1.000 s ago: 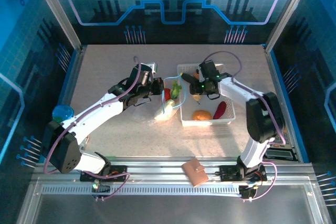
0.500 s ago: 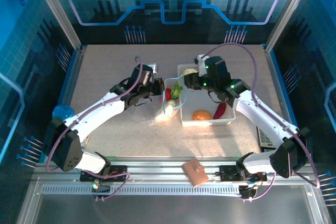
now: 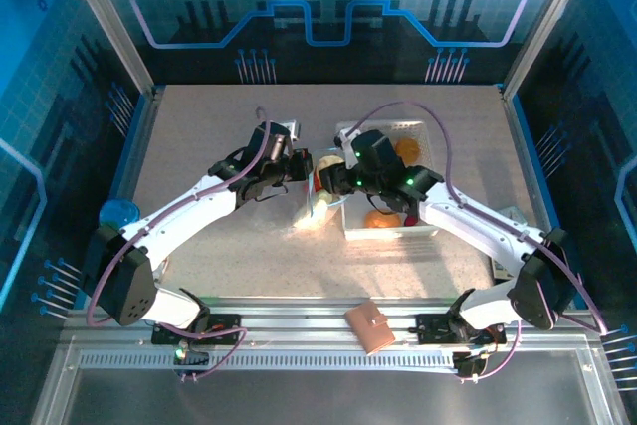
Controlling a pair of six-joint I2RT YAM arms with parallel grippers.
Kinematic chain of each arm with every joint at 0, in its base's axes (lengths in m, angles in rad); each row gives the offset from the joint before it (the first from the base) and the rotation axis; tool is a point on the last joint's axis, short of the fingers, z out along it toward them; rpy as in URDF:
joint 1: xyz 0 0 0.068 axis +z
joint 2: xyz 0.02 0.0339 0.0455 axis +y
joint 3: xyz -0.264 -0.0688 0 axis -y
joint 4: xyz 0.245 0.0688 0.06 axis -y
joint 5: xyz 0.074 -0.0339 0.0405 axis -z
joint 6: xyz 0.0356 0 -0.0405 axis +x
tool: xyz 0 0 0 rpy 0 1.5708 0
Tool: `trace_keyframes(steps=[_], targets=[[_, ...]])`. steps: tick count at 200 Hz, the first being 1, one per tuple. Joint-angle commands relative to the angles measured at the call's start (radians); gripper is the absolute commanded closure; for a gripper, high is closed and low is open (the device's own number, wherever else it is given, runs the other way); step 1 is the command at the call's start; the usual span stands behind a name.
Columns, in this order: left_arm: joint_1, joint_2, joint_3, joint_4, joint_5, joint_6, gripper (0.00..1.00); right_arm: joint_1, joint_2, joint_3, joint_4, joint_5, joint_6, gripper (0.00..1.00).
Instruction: Place the food in the zip-top bag and seal the zipper
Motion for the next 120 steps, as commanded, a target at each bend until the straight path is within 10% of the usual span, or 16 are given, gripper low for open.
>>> trace_keyframes(steps=[1,120], targets=[[0.006,-0.023,0.021,0.015,0.023,0.000,1.00,0.018,0.022,-0.009,-0.030,0.030,0.009,0.50],[0.005,-0.041,0.009,0.021,0.031,-0.006,1.00,0.022,0.133,0.056,-0.088,0.029,-0.008,0.32]])
